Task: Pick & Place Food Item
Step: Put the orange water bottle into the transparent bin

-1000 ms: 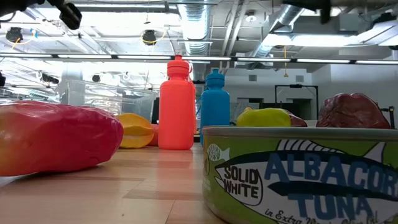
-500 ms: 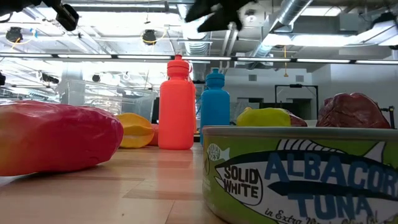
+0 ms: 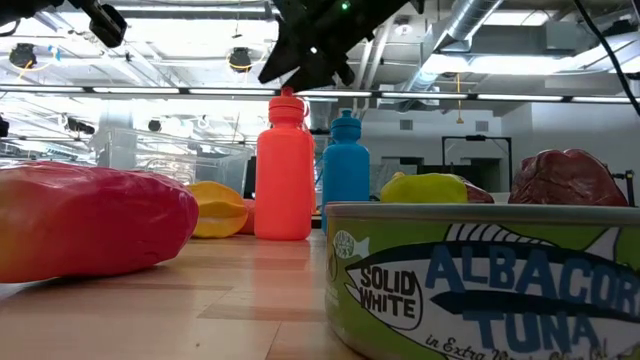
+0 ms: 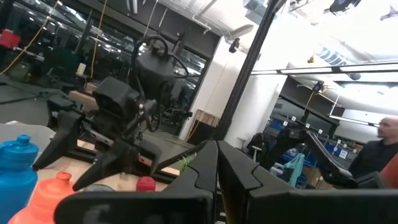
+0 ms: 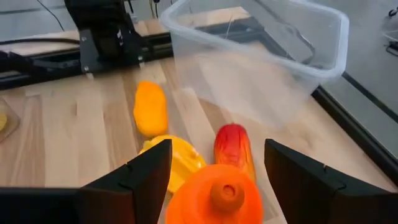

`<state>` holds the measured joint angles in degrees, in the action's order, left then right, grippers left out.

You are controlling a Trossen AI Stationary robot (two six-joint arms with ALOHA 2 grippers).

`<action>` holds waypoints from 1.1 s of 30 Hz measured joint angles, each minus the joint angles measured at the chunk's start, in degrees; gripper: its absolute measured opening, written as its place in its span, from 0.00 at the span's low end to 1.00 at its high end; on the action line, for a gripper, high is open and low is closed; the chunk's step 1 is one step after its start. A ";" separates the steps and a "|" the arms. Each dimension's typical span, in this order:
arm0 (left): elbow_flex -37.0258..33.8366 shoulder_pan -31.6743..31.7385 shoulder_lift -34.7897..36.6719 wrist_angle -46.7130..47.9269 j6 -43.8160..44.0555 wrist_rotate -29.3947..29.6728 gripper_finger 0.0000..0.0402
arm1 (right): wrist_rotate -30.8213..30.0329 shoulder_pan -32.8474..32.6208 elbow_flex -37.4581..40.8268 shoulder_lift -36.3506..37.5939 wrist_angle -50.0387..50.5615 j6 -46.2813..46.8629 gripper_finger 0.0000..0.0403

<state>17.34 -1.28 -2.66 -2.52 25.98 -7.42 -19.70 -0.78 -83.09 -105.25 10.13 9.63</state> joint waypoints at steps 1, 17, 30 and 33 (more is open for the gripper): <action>0.00 0.00 0.00 0.00 0.00 0.00 0.00 | -0.02 0.00 0.00 0.00 0.03 0.02 0.60; 0.00 0.00 0.00 -0.13 -0.07 0.07 0.00 | 0.37 0.52 1.68 0.00 1.16 2.41 0.18; 0.01 0.00 0.00 -0.55 -0.04 0.09 0.00 | 0.37 -0.21 0.63 0.63 0.39 4.96 0.12; 0.01 0.00 0.00 -0.54 -0.11 0.09 0.00 | 1.74 -1.65 -3.18 0.65 -0.41 4.95 0.12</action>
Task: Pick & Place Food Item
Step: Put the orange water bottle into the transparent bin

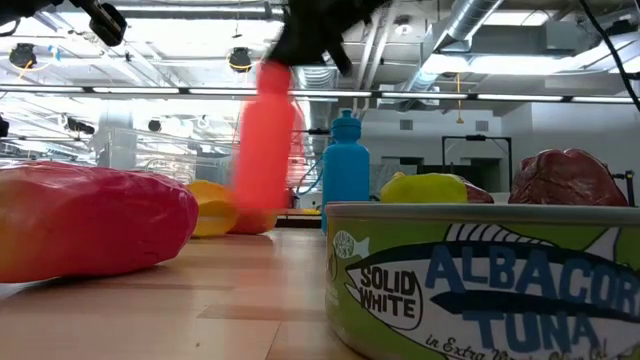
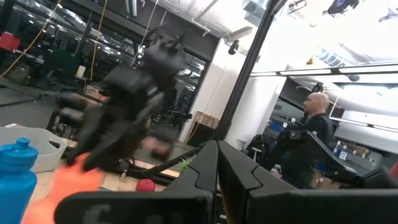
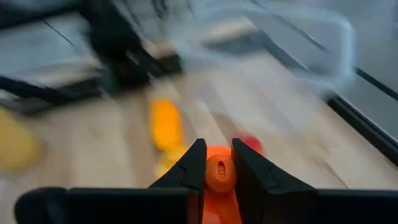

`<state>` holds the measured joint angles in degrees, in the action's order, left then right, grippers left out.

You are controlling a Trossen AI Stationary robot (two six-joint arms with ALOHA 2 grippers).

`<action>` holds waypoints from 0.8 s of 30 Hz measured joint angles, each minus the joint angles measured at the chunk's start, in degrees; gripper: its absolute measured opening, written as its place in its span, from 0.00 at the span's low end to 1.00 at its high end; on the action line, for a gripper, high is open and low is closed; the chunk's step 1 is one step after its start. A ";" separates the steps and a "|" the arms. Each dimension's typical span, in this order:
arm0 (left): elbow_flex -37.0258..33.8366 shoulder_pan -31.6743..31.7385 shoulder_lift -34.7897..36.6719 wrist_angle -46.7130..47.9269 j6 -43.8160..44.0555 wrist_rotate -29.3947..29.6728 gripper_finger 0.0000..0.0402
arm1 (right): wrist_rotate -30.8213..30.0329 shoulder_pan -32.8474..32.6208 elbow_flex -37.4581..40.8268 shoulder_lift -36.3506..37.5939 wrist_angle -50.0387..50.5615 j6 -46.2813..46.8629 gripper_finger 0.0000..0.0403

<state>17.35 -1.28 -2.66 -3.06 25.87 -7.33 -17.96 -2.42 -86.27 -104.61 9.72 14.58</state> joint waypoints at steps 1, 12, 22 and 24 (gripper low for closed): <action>0.00 0.01 0.00 0.01 -0.02 0.00 0.00 | 0.76 -0.61 -1.39 -0.01 -0.35 0.01 0.12; 0.03 0.02 -0.14 -0.79 -0.07 0.01 0.00 | 1.66 -8.45 -14.72 -5.41 -6.03 -0.91 0.12; 0.08 0.02 -0.07 -1.37 -0.06 0.02 0.00 | 5.88 -14.03 -39.14 -20.96 -2.90 -4.39 0.12; 0.08 0.02 -0.07 -1.41 -0.02 0.02 0.00 | 5.86 -14.91 -45.23 -23.21 1.83 -4.60 0.12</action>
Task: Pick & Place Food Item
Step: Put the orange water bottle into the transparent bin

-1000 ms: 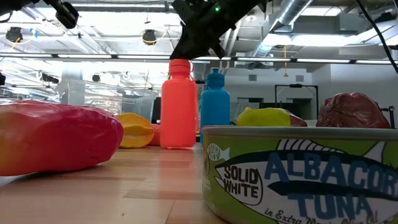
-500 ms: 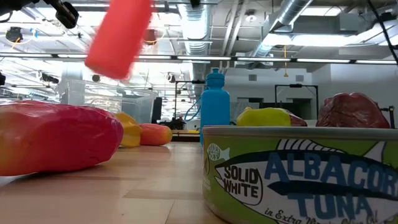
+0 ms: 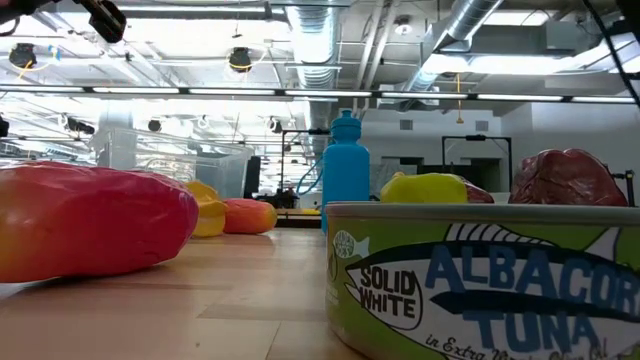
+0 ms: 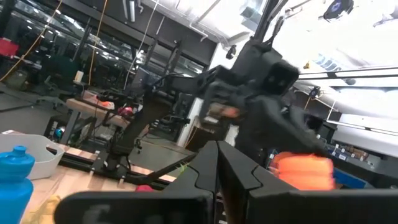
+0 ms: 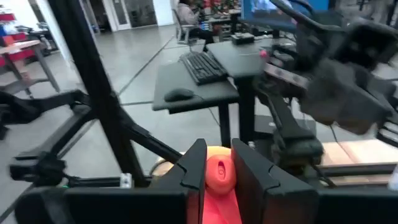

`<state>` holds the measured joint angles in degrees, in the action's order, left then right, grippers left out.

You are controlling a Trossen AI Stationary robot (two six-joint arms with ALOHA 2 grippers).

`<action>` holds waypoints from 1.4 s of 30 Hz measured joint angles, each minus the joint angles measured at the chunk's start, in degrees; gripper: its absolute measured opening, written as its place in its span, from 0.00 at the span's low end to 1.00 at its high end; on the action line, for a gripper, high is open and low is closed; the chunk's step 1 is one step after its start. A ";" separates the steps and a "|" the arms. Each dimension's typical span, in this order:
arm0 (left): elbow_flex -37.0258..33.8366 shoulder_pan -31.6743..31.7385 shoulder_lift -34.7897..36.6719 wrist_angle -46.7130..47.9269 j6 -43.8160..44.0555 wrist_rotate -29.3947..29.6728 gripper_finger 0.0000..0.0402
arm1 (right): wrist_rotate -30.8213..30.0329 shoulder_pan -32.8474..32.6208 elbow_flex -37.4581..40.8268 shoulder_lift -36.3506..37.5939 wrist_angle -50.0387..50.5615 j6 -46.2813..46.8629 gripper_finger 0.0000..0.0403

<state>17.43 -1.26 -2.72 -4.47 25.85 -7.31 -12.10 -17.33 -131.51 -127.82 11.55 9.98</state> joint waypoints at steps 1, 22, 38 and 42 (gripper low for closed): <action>0.00 0.00 0.00 0.00 0.00 0.00 0.00 | 0.02 -0.42 -2.83 -0.82 2.63 0.00 0.12; -0.02 0.00 -0.02 -0.46 0.02 -0.03 0.00 | 2.09 -2.83 -1.28 -8.42 -9.72 3.84 0.12; -0.04 0.00 -0.47 -0.46 -0.02 0.00 0.00 | 4.81 -2.29 -1.26 -9.19 -6.99 4.77 0.12; -0.04 0.00 -2.00 -0.49 0.02 0.00 0.00 | 4.94 -1.73 -1.26 -9.20 -5.85 3.67 0.12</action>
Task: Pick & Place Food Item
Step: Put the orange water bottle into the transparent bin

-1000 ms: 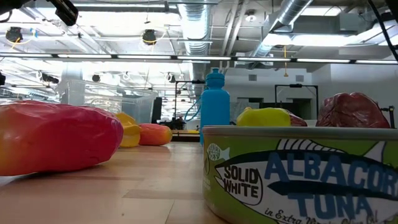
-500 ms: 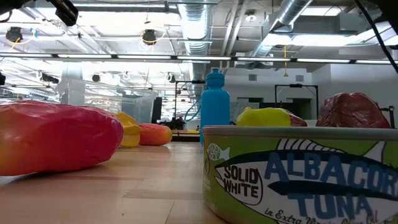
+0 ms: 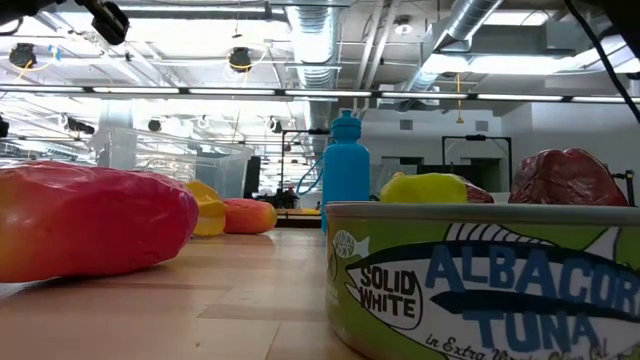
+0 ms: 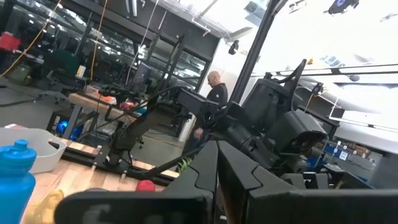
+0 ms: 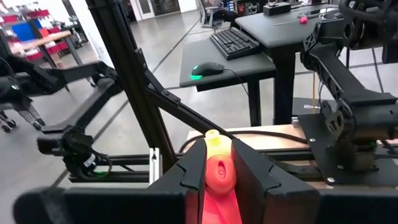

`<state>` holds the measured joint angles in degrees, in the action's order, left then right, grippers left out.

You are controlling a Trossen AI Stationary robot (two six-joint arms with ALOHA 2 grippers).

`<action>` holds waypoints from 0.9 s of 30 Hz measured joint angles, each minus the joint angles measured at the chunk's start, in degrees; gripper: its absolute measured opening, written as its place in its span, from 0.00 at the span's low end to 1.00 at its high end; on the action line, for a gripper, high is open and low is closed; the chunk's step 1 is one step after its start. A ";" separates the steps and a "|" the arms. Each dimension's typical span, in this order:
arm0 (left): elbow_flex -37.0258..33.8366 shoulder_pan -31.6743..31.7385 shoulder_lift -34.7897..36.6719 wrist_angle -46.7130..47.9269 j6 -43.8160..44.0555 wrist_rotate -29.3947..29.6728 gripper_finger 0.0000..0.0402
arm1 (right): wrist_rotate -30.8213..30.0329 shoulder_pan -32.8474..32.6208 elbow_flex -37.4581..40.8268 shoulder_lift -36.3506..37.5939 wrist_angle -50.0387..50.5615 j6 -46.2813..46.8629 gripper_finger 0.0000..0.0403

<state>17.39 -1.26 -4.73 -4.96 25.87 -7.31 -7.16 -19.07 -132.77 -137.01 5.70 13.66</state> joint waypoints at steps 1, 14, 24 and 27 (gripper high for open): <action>0.00 0.00 -0.41 0.02 0.00 0.00 0.00 | 0.01 0.06 0.00 -0.01 0.07 -0.44 0.12; -0.02 0.00 -6.40 -2.60 0.10 0.97 0.00 | 1.57 0.78 0.00 0.12 -0.93 -1.59 0.13; -0.02 0.00 -6.96 -2.79 7.70 -2.19 0.00 | 2.19 1.25 -0.01 0.68 -1.71 -1.62 0.13; 0.13 0.00 -6.96 -0.20 11.01 -7.95 0.00 | 2.43 1.16 0.00 0.68 -1.63 -1.95 0.13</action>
<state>17.51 -1.26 -11.68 -5.16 36.88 -15.26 -4.73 -17.91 -132.77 -136.33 4.08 11.70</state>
